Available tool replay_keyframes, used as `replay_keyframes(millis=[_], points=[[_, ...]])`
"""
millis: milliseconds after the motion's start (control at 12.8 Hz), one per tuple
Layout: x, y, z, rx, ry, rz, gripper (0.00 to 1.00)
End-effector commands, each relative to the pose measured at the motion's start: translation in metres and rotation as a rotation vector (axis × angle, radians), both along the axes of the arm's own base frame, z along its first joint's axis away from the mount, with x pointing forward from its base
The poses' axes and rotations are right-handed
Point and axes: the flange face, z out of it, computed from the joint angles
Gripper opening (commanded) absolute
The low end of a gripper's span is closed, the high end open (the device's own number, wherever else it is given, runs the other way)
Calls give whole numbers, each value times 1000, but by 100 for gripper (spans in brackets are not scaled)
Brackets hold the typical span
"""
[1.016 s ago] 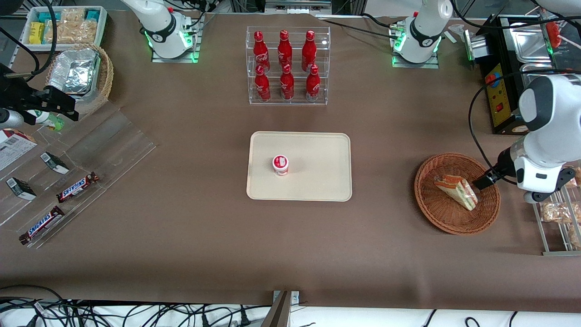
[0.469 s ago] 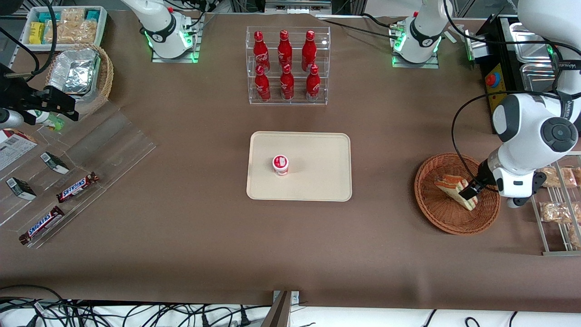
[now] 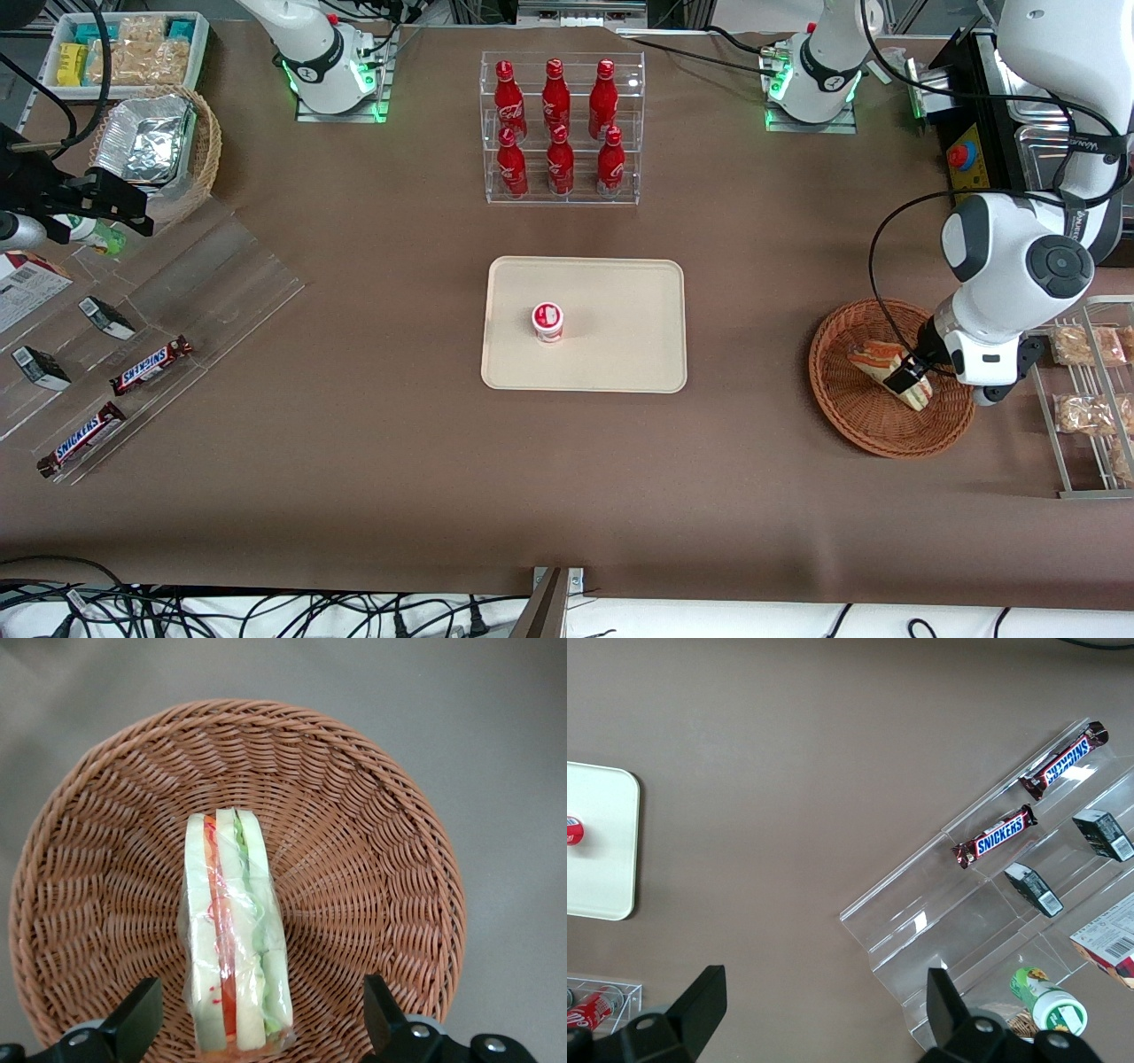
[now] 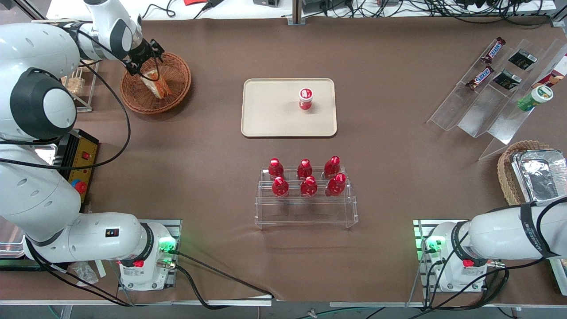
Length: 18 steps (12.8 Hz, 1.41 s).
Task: Place sandwich from basket to tray
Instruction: 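Lower the left gripper and close it on the wrapped sandwich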
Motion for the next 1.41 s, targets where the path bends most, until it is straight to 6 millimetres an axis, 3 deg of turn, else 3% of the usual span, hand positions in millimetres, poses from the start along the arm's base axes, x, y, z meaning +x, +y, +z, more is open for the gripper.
replay_keyframes(millis=[0, 312, 625, 703, 781, 859, 1094, 1328], points=[[-1, -1, -15, 8, 0, 13, 100], [-14, -1, -41, 8, -23, 2, 100], [-16, 4, -49, 18, -12, -1, 100], [-16, 5, -49, 18, -12, -1, 51], [-16, 5, -49, 18, -10, -1, 12], [-16, 5, -48, 18, -12, -1, 0], [-15, 7, -43, 20, -13, -3, 0], [-5, 7, -10, 31, 5, -13, 0]])
